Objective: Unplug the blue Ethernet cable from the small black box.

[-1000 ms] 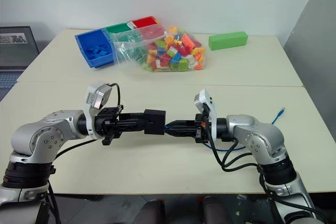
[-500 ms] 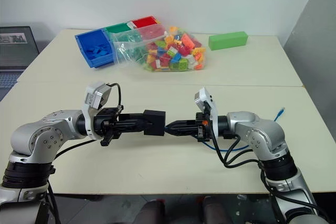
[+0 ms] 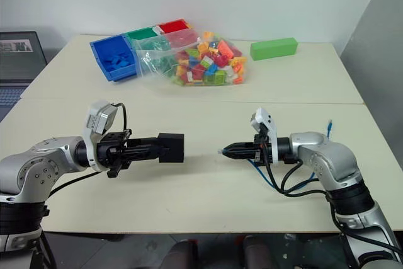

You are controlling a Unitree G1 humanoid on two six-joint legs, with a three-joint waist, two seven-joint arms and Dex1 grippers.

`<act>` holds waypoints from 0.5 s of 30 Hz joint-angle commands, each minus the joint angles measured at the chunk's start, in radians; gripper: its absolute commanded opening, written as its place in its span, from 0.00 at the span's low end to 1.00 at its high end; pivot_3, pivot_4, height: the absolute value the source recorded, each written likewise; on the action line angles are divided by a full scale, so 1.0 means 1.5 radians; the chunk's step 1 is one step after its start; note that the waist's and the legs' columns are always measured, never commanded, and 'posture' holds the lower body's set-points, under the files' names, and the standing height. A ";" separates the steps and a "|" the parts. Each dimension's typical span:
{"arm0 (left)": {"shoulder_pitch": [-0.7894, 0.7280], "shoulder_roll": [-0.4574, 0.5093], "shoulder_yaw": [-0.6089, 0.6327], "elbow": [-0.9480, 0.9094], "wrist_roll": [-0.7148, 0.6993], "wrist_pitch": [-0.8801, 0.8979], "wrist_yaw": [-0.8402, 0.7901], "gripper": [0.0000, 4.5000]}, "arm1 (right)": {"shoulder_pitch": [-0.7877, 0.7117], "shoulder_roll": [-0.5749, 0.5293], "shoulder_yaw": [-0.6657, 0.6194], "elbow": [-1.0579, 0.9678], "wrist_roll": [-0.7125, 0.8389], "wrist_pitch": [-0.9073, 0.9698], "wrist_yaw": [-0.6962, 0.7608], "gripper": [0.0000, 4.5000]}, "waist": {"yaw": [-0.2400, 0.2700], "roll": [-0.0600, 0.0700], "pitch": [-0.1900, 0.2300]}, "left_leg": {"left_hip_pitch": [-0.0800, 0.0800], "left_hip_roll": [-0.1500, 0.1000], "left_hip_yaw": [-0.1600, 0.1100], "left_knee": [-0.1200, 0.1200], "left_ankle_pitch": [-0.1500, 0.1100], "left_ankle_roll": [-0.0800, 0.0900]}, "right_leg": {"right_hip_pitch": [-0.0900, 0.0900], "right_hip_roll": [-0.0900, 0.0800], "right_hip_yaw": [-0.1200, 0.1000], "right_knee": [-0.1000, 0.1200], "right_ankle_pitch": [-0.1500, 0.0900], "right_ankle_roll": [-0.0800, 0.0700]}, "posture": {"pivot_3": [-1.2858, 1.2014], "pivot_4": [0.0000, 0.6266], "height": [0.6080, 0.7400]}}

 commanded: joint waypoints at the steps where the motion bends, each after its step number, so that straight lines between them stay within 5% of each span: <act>1: 0.011 0.003 0.036 -0.030 -0.005 -0.013 0.026 0.17 | -0.044 0.037 -0.033 0.145 -0.117 -0.144 -0.103 0.01 | -0.003 0.000 0.000 | 0.000 0.000 0.000 0.000 0.000 0.000 | 0.000 0.000 0.000 0.000 0.000 0.000 | 0.52 0.24 1.00; 8: 0.017 -0.015 0.043 -0.049 -0.012 -0.012 0.068 0.17 | -0.174 0.117 -0.035 0.512 -0.314 -0.400 -0.336 0.01 | -0.007 0.000 0.000 | 0.000 0.000 0.001 0.000 0.000 0.000 | -0.001 0.000 0.001 0.000 0.001 -0.001 | 0.52 0.24 1.00; 12: 0.016 -0.026 0.049 -0.055 -0.013 -0.014 0.091 0.17 | -0.220 0.137 -0.043 0.630 -0.355 -0.461 -0.379 0.01 | -0.008 0.000 0.000 | 0.000 0.000 0.001 0.000 0.000 0.000 | -0.001 0.000 0.001 0.000 0.002 -0.003 | 0.52 0.24 1.00; 15: 0.021 -0.031 0.054 -0.061 -0.016 -0.013 0.104 0.17 | -0.229 0.141 -0.055 0.651 -0.348 -0.455 -0.353 0.20 | -0.008 0.000 0.000 | 0.000 0.000 0.001 -0.001 0.000 0.000 | -0.001 0.000 0.001 0.000 0.002 -0.004 | 0.52 0.24 1.00</act>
